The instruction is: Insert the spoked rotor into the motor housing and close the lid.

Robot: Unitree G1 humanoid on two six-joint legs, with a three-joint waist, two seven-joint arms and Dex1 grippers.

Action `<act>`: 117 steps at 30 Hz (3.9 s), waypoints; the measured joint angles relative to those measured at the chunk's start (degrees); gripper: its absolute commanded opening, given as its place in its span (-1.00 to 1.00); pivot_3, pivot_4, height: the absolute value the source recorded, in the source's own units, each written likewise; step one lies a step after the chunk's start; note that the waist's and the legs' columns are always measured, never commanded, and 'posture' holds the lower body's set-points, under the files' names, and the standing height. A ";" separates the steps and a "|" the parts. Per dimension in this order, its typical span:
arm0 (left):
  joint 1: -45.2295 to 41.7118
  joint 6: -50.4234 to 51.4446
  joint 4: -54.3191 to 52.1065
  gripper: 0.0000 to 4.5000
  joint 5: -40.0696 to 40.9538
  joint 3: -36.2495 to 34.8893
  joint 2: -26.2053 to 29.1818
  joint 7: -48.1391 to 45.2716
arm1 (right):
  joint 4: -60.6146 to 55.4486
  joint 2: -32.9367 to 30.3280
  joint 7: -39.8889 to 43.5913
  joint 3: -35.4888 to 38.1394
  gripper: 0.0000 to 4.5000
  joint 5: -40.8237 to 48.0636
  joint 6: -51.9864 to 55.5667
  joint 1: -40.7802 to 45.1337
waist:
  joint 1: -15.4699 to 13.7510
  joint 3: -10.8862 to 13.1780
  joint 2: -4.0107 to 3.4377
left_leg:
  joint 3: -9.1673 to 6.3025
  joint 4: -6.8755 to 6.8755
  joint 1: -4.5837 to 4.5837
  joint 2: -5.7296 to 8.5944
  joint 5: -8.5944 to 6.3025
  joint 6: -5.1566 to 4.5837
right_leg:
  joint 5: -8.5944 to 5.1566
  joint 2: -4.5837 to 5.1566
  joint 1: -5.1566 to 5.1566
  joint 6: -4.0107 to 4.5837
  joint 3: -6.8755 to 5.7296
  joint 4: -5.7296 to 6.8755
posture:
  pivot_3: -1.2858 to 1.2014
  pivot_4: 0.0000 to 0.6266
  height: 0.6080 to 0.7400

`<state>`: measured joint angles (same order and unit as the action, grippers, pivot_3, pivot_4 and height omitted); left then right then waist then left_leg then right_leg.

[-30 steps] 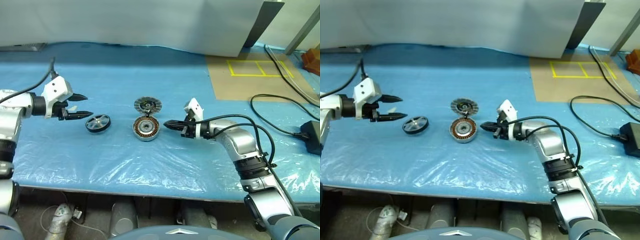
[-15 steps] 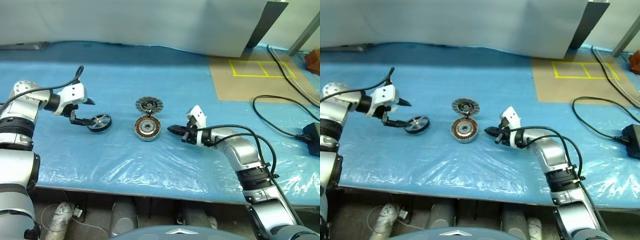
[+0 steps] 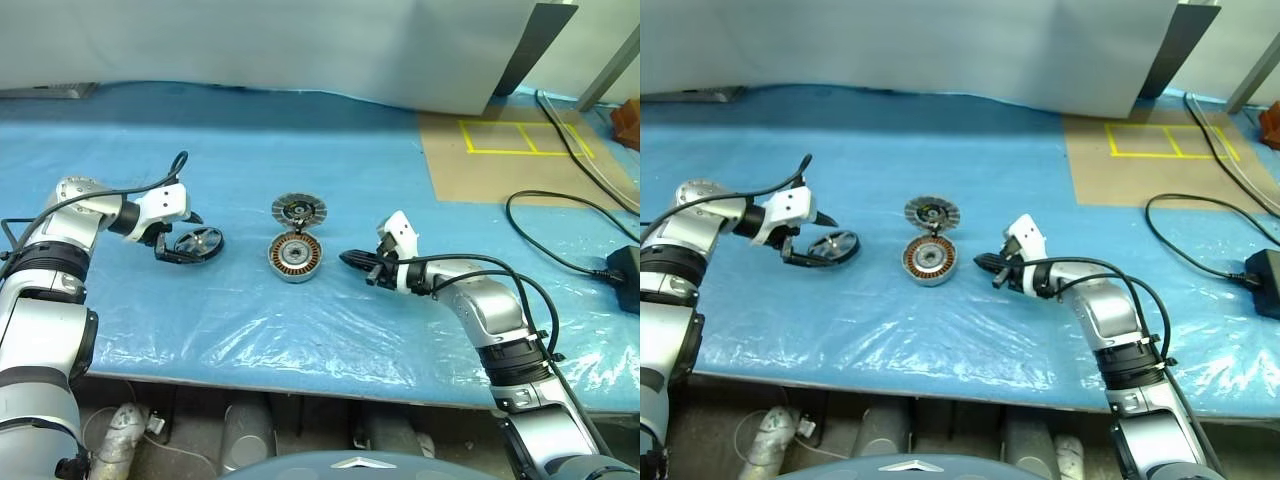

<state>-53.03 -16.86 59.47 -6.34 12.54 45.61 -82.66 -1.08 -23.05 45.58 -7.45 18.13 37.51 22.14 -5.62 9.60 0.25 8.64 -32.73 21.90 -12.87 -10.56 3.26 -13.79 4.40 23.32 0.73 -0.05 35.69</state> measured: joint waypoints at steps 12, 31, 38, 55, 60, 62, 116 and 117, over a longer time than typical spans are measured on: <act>-1.37 7.19 -0.71 0.91 4.50 -4.03 1.14 -5.48 | -0.20 -0.35 -0.88 -0.16 -1.00 -0.26 -0.03 -0.62 | -0.04 0.00 0.00 | -0.01 0.00 0.00 0.00 0.00 0.00 | -0.01 0.00 0.00 0.01 0.00 0.00 | 0.03 -0.52 1.00; 0.94 1.92 0.58 0.44 -1.25 -1.79 -1.35 1.08 | 1.27 0.04 -1.37 -1.86 -1.00 -2.33 -1.51 -0.43 | 0.03 0.00 0.00 | -0.02 0.00 0.01 0.00 0.00 0.00 | 0.00 0.00 0.00 0.00 -0.01 0.00 | 0.03 -0.52 1.00; 2.16 1.77 1.47 0.44 -1.66 -1.82 -1.40 3.07 | 1.27 0.03 -2.05 -1.85 -1.00 -2.43 -1.56 -0.88 | -0.04 0.00 0.00 | -0.03 -0.01 0.00 0.01 0.00 0.00 | 0.00 0.01 -0.01 0.00 -0.01 0.00 | 0.03 -0.52 1.00; 2.92 -1.74 -0.14 -0.41 -1.95 -2.00 -1.05 6.06 | 1.58 0.45 -2.73 -1.85 -1.00 -3.01 -2.24 -0.63 | -0.23 -0.13 -0.23 | 0.00 -0.01 -0.31 0.09 0.00 -0.01 | -0.12 0.14 -0.28 0.20 0.02 0.02 | 0.03 -0.52 1.00; 3.83 -2.75 -1.35 -0.41 -1.88 -2.14 -0.89 5.69 | 1.58 0.53 -3.11 -1.85 -1.00 -3.02 -2.24 -0.63 | -0.21 -0.17 -0.29 | 0.02 -0.01 -0.33 0.09 0.00 -0.01 | -0.13 0.14 -0.30 0.21 0.03 0.01 | 0.03 -0.52 1.00; 4.49 -2.52 -2.31 -0.41 -1.10 -2.62 -0.89 5.20 | 1.58 0.53 -3.16 -1.84 -1.00 -3.02 -2.24 -0.63 | -0.21 -0.17 -0.29 | 0.03 0.01 -0.33 0.09 0.00 -0.01 | -0.13 0.14 -0.29 0.20 0.04 0.00 | 0.03 -0.52 1.00; 23.56 18.05 -44.89 -0.41 21.03 -7.07 -14.74 10.56 | -1.01 0.89 -4.22 1.17 -1.00 1.97 1.61 -0.96 | 0.25 -0.10 -0.19 | 0.03 0.01 0.05 0.03 0.00 -0.01 | -0.02 0.02 0.07 0.02 0.03 -0.01 | 0.03 -0.52 1.00; 23.44 18.03 -44.81 -0.41 21.00 -7.07 -14.75 10.70 | -1.01 0.92 -4.29 1.04 -1.00 1.93 1.61 -0.96 | 0.24 -0.10 -0.19 | 0.03 0.01 0.05 0.03 0.00 -0.02 | -0.02 0.02 0.07 0.02 0.02 -0.01 | 0.03 -0.52 1.00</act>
<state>-29.59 1.18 14.67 14.66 5.46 30.86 -71.95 -2.10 -22.13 41.29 -6.42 20.06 39.12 21.18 -5.37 9.50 0.06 8.68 -32.72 21.95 -12.83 -10.55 3.24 -13.80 4.42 23.39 0.74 -0.03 35.68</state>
